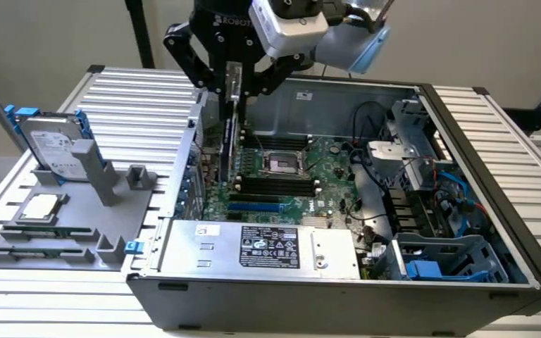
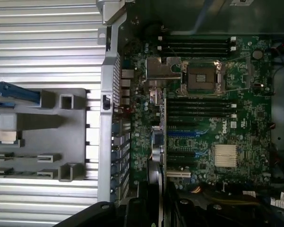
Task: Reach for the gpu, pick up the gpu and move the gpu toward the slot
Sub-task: 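Pick up the gpu and move the gpu toward the slot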
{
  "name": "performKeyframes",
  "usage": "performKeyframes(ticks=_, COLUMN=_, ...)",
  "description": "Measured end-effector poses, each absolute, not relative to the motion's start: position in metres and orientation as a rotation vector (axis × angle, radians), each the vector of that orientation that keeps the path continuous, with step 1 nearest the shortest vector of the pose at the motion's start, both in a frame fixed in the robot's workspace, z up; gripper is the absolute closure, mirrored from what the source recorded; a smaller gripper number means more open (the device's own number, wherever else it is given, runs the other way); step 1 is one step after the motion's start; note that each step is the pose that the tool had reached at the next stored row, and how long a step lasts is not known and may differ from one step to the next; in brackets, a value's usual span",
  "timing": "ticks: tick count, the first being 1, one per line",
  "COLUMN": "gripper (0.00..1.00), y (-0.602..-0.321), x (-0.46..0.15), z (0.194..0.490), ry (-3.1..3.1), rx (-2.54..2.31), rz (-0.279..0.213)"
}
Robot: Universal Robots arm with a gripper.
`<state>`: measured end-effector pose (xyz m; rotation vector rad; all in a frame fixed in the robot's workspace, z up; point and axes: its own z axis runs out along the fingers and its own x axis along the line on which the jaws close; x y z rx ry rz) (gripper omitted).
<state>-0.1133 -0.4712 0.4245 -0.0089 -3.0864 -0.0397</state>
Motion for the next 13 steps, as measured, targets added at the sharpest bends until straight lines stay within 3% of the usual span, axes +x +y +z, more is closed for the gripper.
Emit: performKeyframes(ticks=13, gripper=0.74, y=-0.465, x=-0.054, z=0.409, ry=-3.086, rx=-0.009, rz=-0.04)
